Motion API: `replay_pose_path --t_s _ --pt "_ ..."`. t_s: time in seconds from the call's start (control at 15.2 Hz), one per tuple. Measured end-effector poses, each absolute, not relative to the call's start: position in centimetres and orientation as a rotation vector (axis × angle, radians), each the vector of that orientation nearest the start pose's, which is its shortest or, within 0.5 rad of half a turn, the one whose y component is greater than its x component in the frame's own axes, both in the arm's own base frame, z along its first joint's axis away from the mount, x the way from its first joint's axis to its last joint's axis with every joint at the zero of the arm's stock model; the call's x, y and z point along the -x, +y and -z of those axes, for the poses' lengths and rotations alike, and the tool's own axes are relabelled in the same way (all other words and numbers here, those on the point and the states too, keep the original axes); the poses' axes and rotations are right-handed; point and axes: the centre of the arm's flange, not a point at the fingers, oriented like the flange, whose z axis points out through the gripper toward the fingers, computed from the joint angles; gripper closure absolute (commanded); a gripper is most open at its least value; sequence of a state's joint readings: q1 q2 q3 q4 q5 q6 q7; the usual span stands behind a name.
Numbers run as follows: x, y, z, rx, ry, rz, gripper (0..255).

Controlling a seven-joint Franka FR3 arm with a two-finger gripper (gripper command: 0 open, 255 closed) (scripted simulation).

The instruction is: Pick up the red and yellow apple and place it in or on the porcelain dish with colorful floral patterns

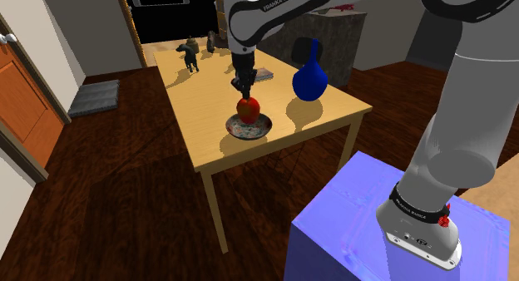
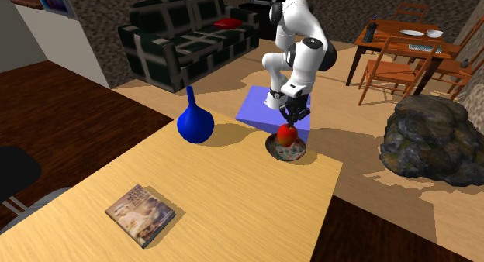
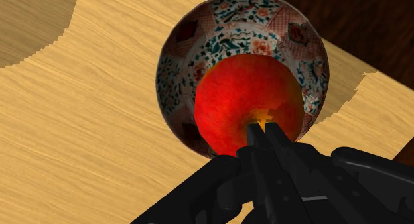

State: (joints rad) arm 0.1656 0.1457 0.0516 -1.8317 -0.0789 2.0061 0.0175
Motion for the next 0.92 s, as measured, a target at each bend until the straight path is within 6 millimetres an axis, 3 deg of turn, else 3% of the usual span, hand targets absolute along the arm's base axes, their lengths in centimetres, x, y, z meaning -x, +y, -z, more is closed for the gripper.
replay_pose_path --t_s 0.33,0.4,0.79,0.92 --pt "-59.1 12.4 -45.2 3.180 -0.370 0.059 255" --pt "-59.1 12.4 -45.2 3.180 -0.370 0.059 0" --pt "-59.1 12.4 -45.2 3.180 -0.370 0.059 0" --pt "-59.0 12.4 -46.7 3.180 -0.370 0.060 0"
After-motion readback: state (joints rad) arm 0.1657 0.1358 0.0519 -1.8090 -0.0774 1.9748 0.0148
